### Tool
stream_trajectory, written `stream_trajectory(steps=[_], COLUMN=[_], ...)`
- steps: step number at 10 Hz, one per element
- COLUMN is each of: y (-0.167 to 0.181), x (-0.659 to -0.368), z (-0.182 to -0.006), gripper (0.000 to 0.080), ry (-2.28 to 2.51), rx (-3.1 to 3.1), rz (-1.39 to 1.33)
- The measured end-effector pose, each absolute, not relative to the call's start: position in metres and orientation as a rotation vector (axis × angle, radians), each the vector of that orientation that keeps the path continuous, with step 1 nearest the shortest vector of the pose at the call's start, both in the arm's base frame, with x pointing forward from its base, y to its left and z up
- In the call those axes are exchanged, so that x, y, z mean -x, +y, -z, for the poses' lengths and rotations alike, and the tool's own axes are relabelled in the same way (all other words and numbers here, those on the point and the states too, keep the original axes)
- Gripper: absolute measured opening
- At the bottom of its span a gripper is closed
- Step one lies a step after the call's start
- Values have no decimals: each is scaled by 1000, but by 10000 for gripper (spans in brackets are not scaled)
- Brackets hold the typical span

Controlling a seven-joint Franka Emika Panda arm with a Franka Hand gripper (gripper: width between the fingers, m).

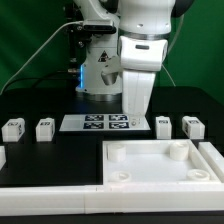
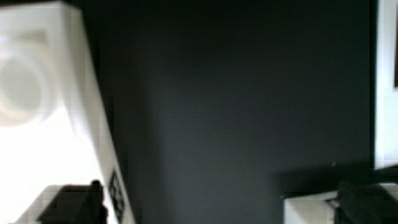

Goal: Assemble one leg

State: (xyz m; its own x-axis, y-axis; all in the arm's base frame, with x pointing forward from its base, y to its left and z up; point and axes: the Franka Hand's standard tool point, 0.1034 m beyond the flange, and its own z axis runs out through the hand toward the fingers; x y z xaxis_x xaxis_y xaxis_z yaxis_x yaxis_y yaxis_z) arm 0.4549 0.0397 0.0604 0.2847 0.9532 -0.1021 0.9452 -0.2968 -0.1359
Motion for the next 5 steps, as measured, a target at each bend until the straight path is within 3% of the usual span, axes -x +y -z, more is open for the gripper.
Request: stream_trajectory(steps=[5], y=[58], x=[-448], z=[-59], gripper=[649], ry=[-919], rx=[2970], rz=[-264])
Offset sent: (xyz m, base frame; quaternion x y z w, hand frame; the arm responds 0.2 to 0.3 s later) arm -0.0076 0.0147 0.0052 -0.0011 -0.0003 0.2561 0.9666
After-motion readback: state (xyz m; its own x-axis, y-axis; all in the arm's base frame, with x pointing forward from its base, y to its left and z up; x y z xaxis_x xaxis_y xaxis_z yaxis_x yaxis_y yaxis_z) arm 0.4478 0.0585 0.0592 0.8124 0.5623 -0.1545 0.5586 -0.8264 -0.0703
